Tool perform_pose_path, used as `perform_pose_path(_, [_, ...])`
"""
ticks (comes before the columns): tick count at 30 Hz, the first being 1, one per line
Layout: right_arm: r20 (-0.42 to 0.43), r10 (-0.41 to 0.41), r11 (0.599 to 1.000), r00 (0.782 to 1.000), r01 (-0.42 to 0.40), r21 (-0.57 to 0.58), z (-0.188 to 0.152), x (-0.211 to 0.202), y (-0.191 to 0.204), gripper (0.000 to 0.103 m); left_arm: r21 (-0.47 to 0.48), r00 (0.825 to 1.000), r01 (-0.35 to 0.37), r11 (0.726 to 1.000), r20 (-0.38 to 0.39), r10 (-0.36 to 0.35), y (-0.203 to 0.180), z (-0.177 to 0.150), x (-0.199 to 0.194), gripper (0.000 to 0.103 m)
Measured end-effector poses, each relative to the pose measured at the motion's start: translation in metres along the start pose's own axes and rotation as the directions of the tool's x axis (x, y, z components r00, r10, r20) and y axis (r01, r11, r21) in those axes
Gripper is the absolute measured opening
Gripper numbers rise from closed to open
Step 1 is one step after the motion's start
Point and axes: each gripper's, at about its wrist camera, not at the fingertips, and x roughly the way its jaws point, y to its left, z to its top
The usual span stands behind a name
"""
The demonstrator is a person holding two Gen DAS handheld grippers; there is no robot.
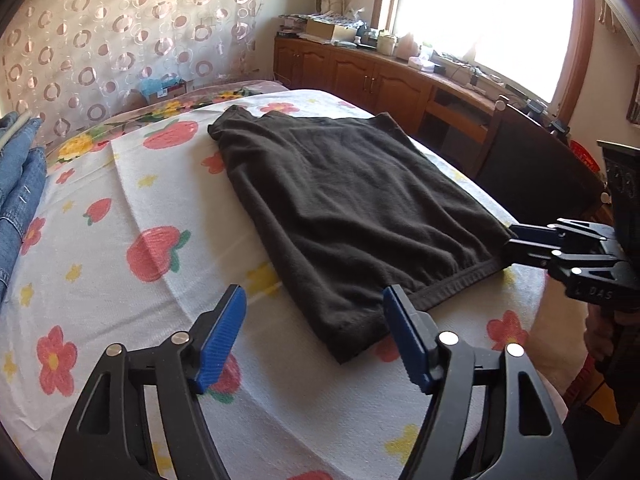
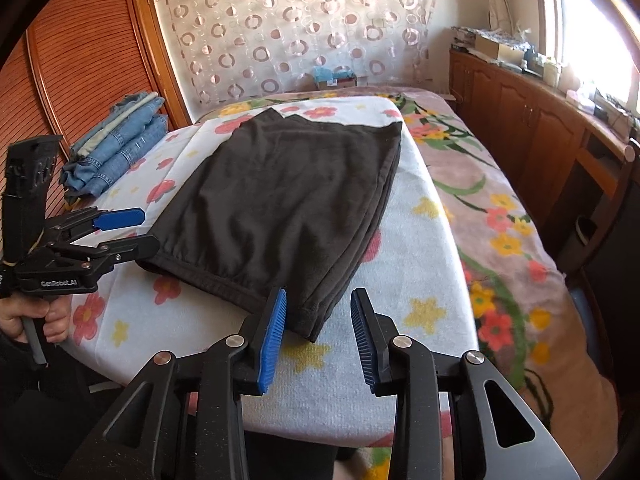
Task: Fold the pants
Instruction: 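Smooth the folded black garment's edge with the right gripper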
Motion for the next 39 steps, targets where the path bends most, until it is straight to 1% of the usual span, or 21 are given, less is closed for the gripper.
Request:
perform_pose_path(3, [-0.012,-0.001,1.000,1.000,0.002,0.005,0.000,0.005,0.000,0.035,-0.001,1.000,0.011,1.000,-0.008,-0.011,-0.001,-0.001,0.002,0.066])
perform_pose_path(7, [-0.013,0.008,1.000,1.000,-0.008,0.018,0.001,0.010,-0.002,0.035,-0.003,1.000,0.008,1.000,-0.029,-0.008,-0.001,-0.003,0.007,0.066])
perform_pose_path(18, [-0.013,0.035,0.999,0.999,-0.035,0.028,0.001,0.014,-0.001,0.034,-0.010,0.999,0.019,1.000,-0.029,-0.019,0.001,-0.005,0.010,0.066])
perform_pose_path(19, [-0.015,0.043,0.999,0.999,-0.042,0.030,0.001,0.014,-0.001,0.032,-0.011,0.999,0.019,1.000,-0.028,-0.019,0.001,-0.005,0.010,0.066])
perform_pose_path(20, [-0.018,0.060,0.998,0.998,-0.059,0.032,0.001,0.015,-0.002,0.027,-0.011,0.999,0.018,1.000,-0.028,-0.018,0.001,-0.005,0.011,0.067])
perform_pose_path(22, [-0.017,0.058,0.998,0.998,-0.058,0.027,0.001,0.016,-0.001,0.027,-0.009,0.999,0.017,1.000,-0.027,-0.017,0.001,-0.005,0.011,0.067])
perform_pose_path(26, [-0.016,0.066,0.998,0.998,-0.066,0.020,0.001,0.016,0.001,0.018,-0.009,1.000,0.016,1.000,-0.027,-0.016,0.001,-0.005,0.011,0.067])
perform_pose_path(31, [-0.010,0.067,0.998,0.998,-0.067,0.016,0.000,0.017,0.003,0.017,-0.011,1.000,0.011,1.000,-0.027,-0.011,0.001,-0.004,0.010,0.067])
perform_pose_path(33, [-0.008,0.069,0.997,0.998,-0.069,0.018,0.000,0.018,0.003,0.017,-0.016,1.000,0.015,1.000,-0.015,-0.015,0.000,-0.005,0.006,0.063])
perform_pose_path(35, [-0.006,0.069,0.997,0.998,-0.069,0.018,0.000,0.018,0.003,0.017,-0.012,1.000,0.020,1.000,-0.007,-0.020,-0.002,-0.005,0.002,0.061])
perform_pose_path(36, [-0.005,0.069,0.997,0.998,-0.069,0.018,0.000,0.018,0.004,0.017,-0.009,1.000,0.022,1.000,-0.007,-0.022,-0.004,-0.005,0.001,0.058])
perform_pose_path(39, [-0.005,0.069,0.997,0.998,-0.069,0.018,0.000,0.019,0.004,0.017,-0.005,0.999,0.028,1.000,-0.019,-0.028,-0.007,-0.006,0.004,0.056])
